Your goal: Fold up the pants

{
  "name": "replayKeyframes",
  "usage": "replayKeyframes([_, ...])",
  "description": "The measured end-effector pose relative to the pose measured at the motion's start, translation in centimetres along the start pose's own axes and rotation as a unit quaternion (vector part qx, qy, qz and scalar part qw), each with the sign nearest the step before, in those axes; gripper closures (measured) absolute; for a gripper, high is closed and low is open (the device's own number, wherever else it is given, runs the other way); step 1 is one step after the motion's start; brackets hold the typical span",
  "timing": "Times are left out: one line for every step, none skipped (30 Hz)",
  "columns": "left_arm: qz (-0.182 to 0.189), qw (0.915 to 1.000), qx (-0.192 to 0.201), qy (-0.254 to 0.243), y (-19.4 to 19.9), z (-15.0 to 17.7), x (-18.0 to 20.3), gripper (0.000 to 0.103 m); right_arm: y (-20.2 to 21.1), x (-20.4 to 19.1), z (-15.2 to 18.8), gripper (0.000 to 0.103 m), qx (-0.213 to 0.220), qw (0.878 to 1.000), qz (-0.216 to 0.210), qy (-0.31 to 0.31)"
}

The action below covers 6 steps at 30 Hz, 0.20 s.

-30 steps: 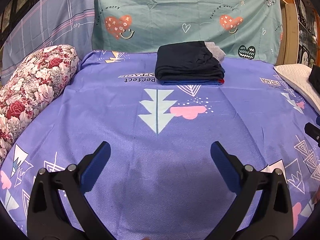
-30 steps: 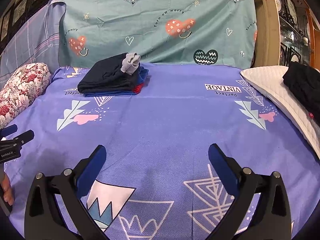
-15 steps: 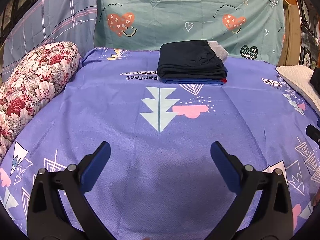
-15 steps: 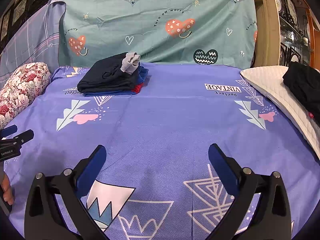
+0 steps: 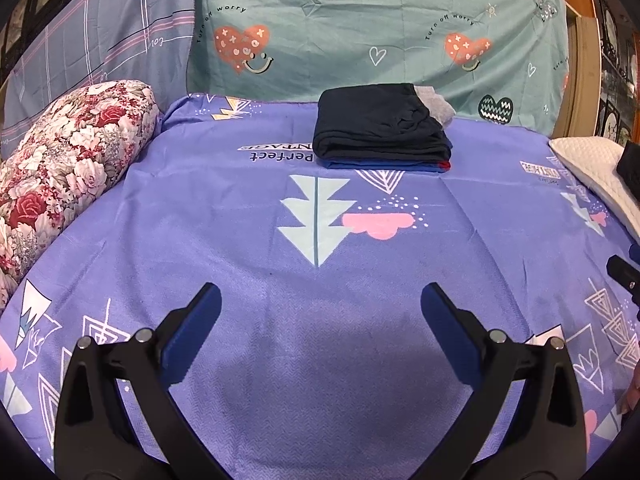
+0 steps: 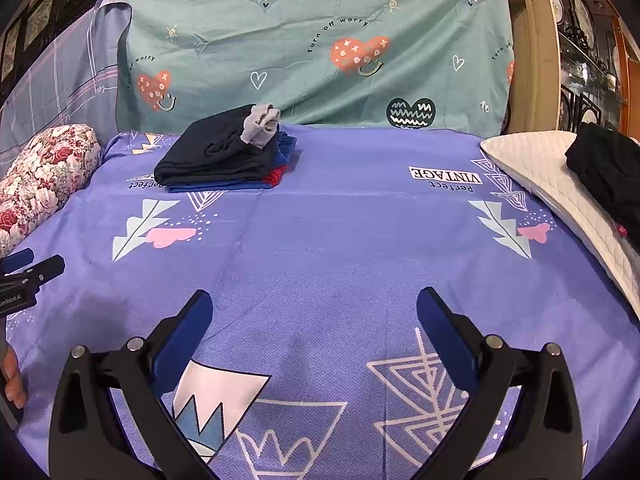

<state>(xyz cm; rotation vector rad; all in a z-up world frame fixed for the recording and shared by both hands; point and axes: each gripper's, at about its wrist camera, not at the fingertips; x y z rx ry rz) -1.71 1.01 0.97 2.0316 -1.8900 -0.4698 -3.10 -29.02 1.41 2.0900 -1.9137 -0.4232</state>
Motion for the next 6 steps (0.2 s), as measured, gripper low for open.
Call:
replayKeyframes([-0.001,1.0000,-0.003,-0.003,-0.08,0.02,0.10,0.002,-0.05,0.06,0.01,0.001,-0.001,1.000,0.000,-0.002])
replayKeyframes([0.001,1.0000,-0.005,-0.002,-0.12,0.03,0.11,0.002,-0.08,0.08,0.02,0.001,-0.002,1.000,0.001,-0.003])
replayKeyframes([0.003,1.0000,-0.004,-0.002,-0.08,0.04,0.10,0.002,-0.10,0.10,0.02,0.001,-0.003,1.000,0.001,-0.003])
replayKeyframes([0.003,1.0000,-0.002,0.000,0.02,0.02,0.02,0.002,-0.11,0.13,0.03,0.001,-0.004,1.000,0.001,-0.004])
replayKeyframes([0.004,1.0000,-0.002,0.002,0.05,0.00,-0.04,0.002,-0.16,0.14,0.01,0.001,-0.004,1.000,0.001,-0.004])
replayKeyframes([0.006,1.0000,-0.003,0.003,0.04,0.00,-0.06,0.002,-0.15,0.15,0.02,0.001,-0.004,1.000,0.001,-0.004])
Point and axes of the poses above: each gripper's, at about its wrist camera, not at the fingertips, and y roughly against the way its jaws point, x to its right, z to its underside, and after that the axes turned 8 degrees about x, right-handed
